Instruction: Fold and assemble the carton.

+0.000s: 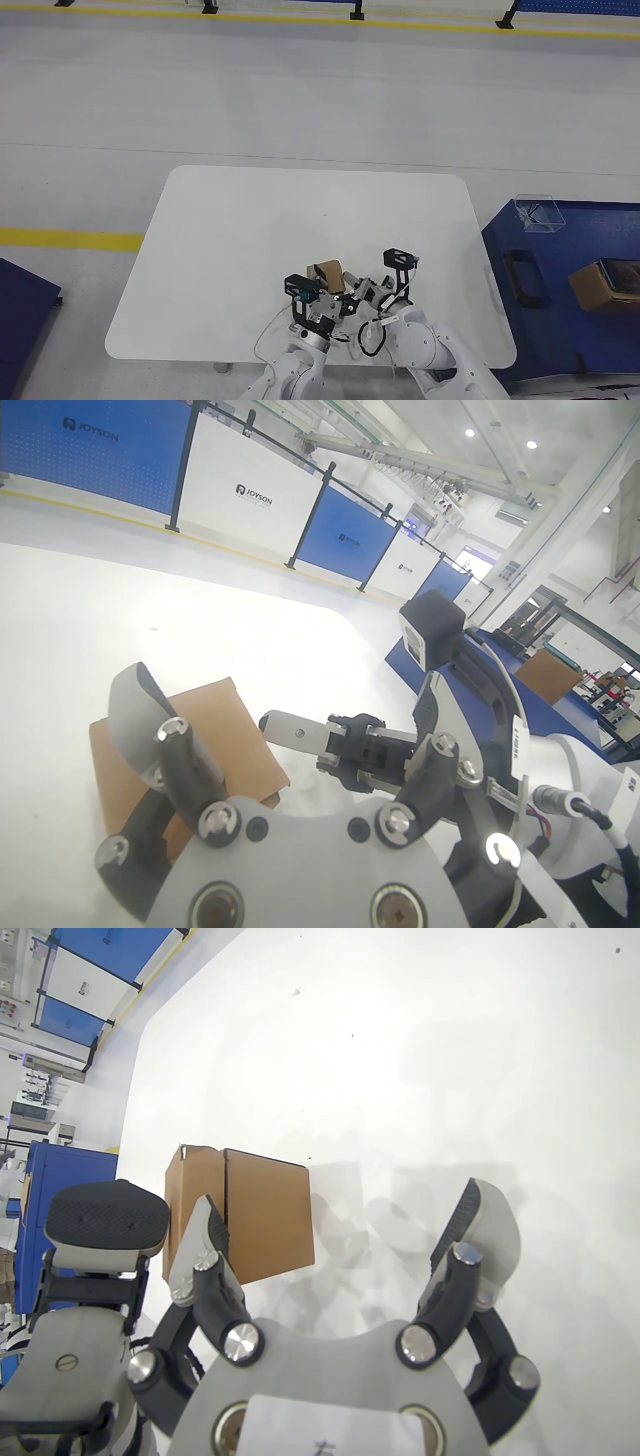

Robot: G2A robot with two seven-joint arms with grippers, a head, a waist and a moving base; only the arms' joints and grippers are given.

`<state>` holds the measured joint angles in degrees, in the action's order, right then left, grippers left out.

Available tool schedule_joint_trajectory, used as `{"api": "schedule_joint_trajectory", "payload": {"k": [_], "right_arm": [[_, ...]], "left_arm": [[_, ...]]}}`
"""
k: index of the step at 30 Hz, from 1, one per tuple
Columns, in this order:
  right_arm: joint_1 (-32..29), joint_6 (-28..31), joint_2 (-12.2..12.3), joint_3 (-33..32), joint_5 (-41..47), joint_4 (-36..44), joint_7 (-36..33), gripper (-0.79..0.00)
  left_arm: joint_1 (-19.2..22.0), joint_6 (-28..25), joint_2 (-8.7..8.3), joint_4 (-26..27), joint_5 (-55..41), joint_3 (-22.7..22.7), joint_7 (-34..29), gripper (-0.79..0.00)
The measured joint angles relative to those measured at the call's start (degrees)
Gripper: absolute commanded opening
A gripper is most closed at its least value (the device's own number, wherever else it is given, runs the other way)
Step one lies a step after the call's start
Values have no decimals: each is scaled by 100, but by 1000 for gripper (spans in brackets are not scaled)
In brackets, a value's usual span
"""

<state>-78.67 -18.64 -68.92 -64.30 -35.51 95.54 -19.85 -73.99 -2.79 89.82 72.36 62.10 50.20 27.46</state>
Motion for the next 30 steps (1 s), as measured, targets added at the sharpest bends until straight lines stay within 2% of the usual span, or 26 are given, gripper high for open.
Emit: {"api": "schedule_joint_trajectory", "payload": {"k": [5,10,12,17,20,22,27,30], "right_arm": [[-73,-57,-9,-18,-93,102,31,0],[-170,-56,-6,-121,-106,211,28,0],[-200,-51,-8,-154,-45,241,-49,0],[-205,-65,-12,-196,51,262,-97,0],[-258,-34,-18,-245,50,235,76,0],[-303,-60,-25,-278,27,226,213,0],[-339,-167,-52,-281,-13,187,371,0],[-308,-286,-73,-276,57,147,350,0]], "left_arm": [[-129,6,9,286,-56,39,311,0],[-519,-110,-54,1247,-408,463,958,0],[-593,-163,-68,1523,-516,573,1030,0],[-586,-149,-66,1387,-491,544,1004,0],[-592,89,-64,1455,-1042,858,459,0],[-564,513,-66,1569,-1788,1120,-307,0],[-447,1660,-92,1829,-2660,1493,-2065,0],[-424,1855,-116,1942,-2482,1584,-2346,0]]}}
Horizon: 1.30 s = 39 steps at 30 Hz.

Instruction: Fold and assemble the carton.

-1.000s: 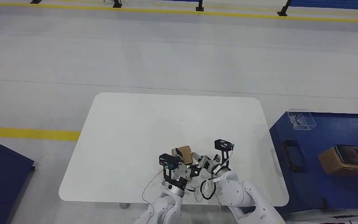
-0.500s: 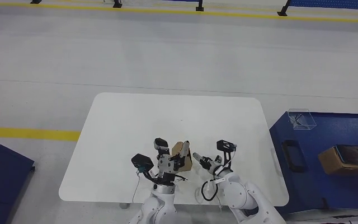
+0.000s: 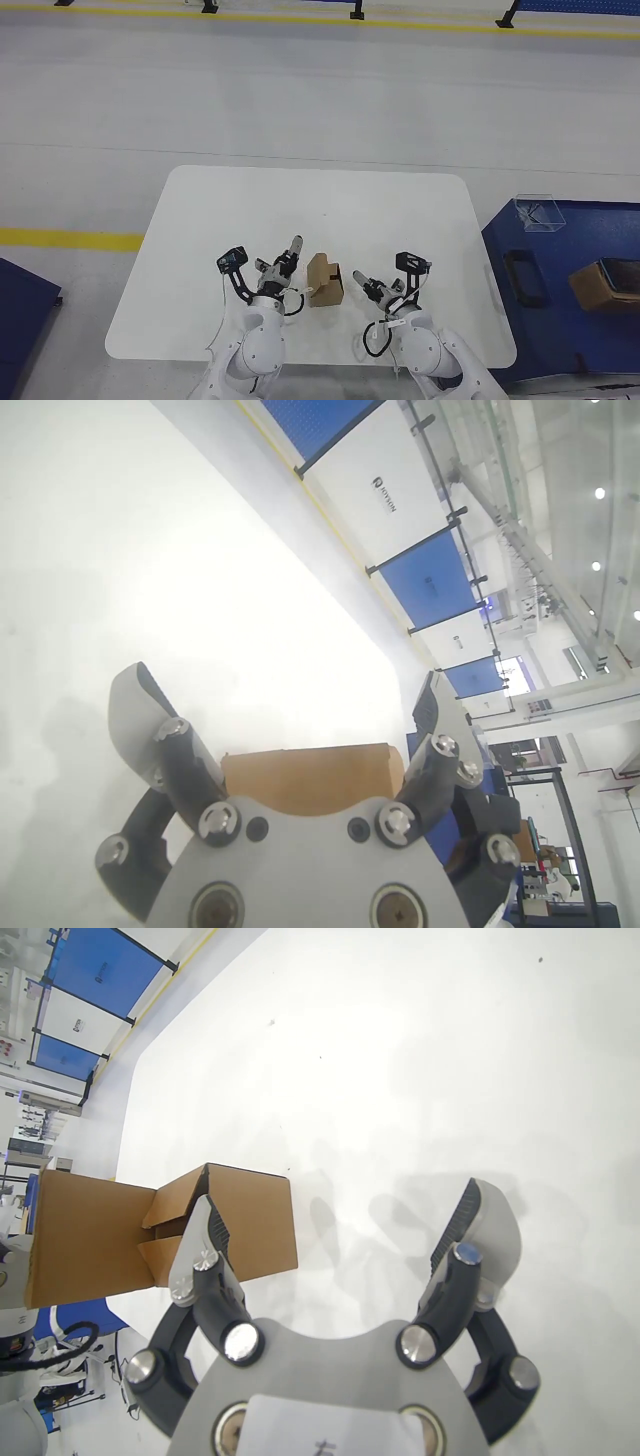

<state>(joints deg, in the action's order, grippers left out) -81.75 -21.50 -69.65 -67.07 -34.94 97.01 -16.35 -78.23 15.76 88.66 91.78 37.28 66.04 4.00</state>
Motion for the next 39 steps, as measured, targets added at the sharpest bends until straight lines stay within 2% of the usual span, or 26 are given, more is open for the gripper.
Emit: {"api": "schedule_joint_trajectory", "payload": {"k": [4,7,10,13,16,22,25,39], "right_arm": [[0,-14,-3,7,-27,-20,24,0],[-2,-82,-26,18,-32,-48,145,0],[-3,-149,-54,62,-30,-54,249,0],[-10,-179,-68,99,-109,-59,273,0],[18,-233,-88,147,-163,-118,244,0],[125,-352,-134,292,-319,-292,177,0],[173,-427,-158,361,-395,-365,146,0],[179,-435,-232,451,-547,-401,122,0]], "left_arm": [[-6,-23,0,-6,47,-8,133,0],[-71,-1,-18,31,-179,123,-239,0],[-9,198,-76,75,-728,445,-1171,0],[114,458,-155,10,-512,561,-2169,0],[211,402,-223,-11,-426,583,-3143,0],[387,215,-308,-118,-344,618,-4060,0],[415,-12,-332,-181,-508,660,-4196,0],[386,-457,-362,-234,-730,466,-3755,0]]}}
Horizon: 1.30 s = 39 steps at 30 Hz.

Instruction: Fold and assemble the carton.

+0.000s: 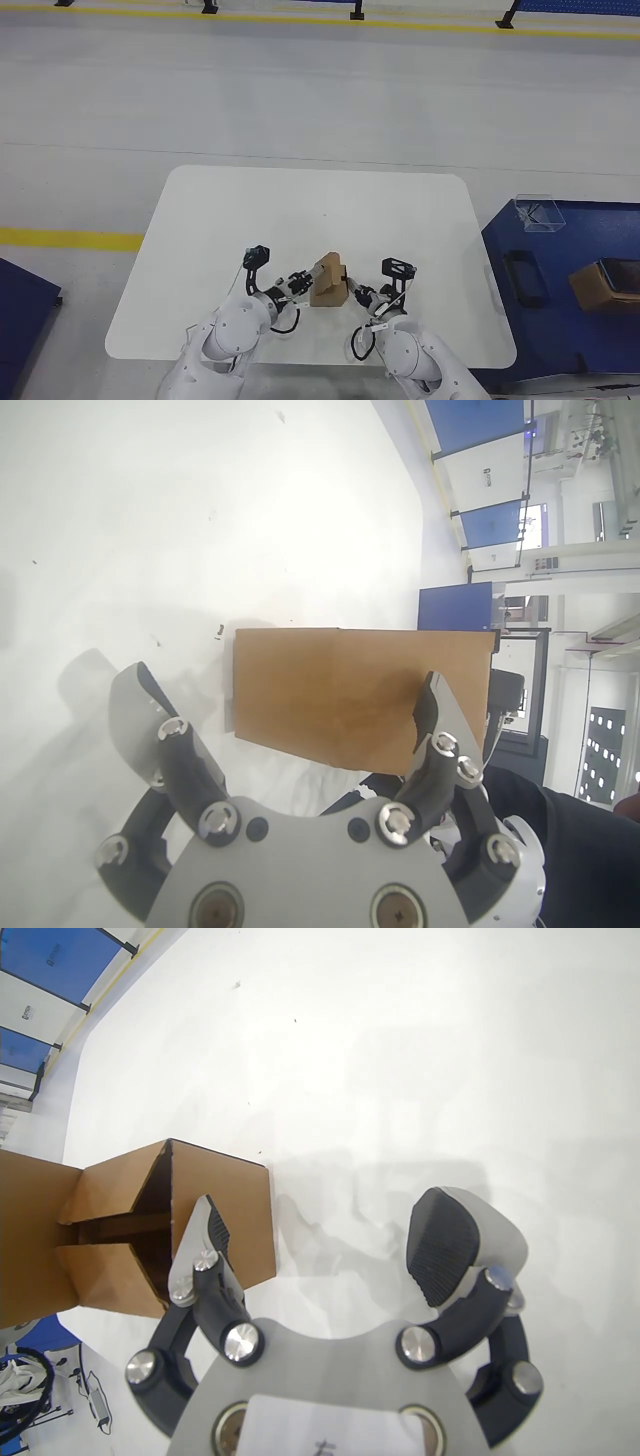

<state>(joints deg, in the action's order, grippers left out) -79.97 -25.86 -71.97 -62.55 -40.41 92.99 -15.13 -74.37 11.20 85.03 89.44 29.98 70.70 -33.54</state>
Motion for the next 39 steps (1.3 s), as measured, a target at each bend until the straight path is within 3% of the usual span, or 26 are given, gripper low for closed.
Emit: {"api": "schedule_joint_trajectory", "payload": {"k": [23,26,29,39], "right_arm": [[-117,129,-43,-213,-119,123,-96,0],[-135,172,-41,-330,-39,141,-119,0],[-157,205,-36,-483,84,158,-146,0],[-334,638,0,-912,476,334,-338,0]], "left_arm": [[295,48,-16,-500,68,-460,187,0],[304,23,-19,-545,46,-496,213,-18],[317,9,-25,-577,15,-512,231,-126],[402,-188,-38,-751,-186,-547,296,-132]]}}
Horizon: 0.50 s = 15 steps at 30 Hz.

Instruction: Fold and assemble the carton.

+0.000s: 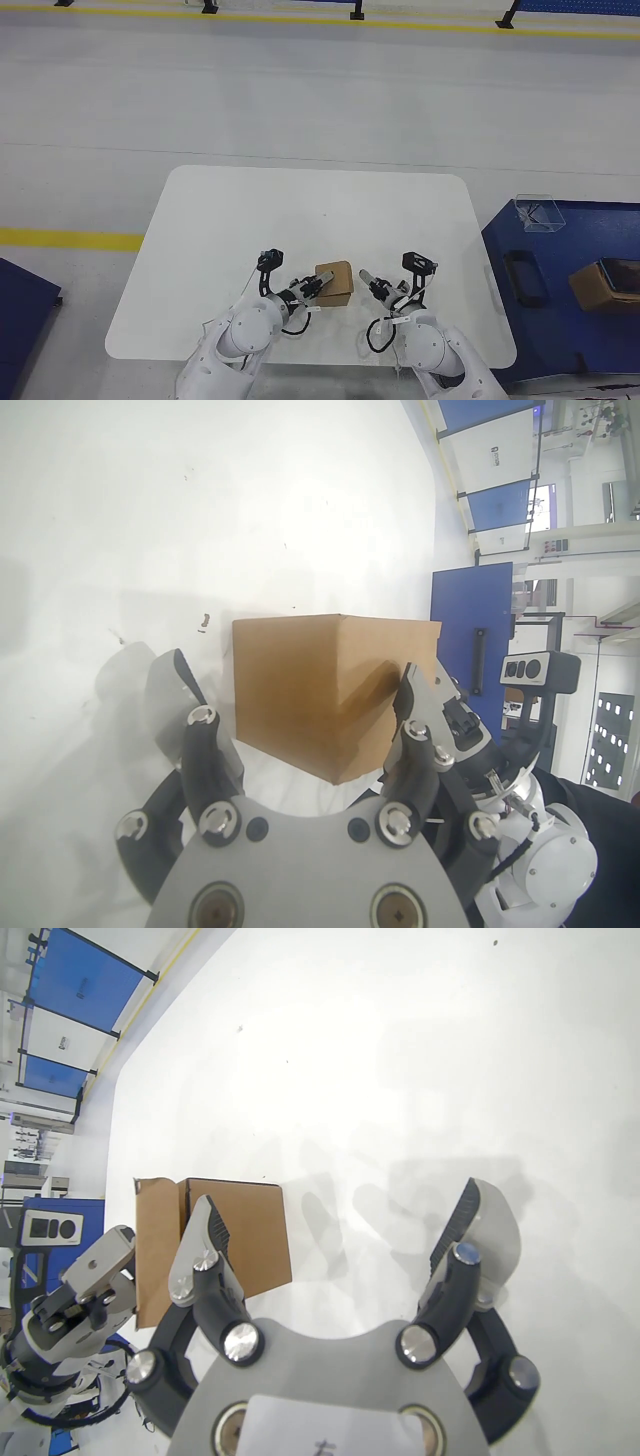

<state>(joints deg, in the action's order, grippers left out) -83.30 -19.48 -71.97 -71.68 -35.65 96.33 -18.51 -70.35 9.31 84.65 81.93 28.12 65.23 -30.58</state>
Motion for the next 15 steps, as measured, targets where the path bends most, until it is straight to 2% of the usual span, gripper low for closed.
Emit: {"api": "schedule_joint_trajectory", "payload": {"k": [6,15], "right_arm": [[-241,544,47,-222,81,201,-63,0],[-149,522,20,-4,-149,96,-119,0]], "left_arm": [[55,-56,-7,-89,-49,-42,43,-129],[63,-102,-27,-74,-149,-92,-34,-126]]}}
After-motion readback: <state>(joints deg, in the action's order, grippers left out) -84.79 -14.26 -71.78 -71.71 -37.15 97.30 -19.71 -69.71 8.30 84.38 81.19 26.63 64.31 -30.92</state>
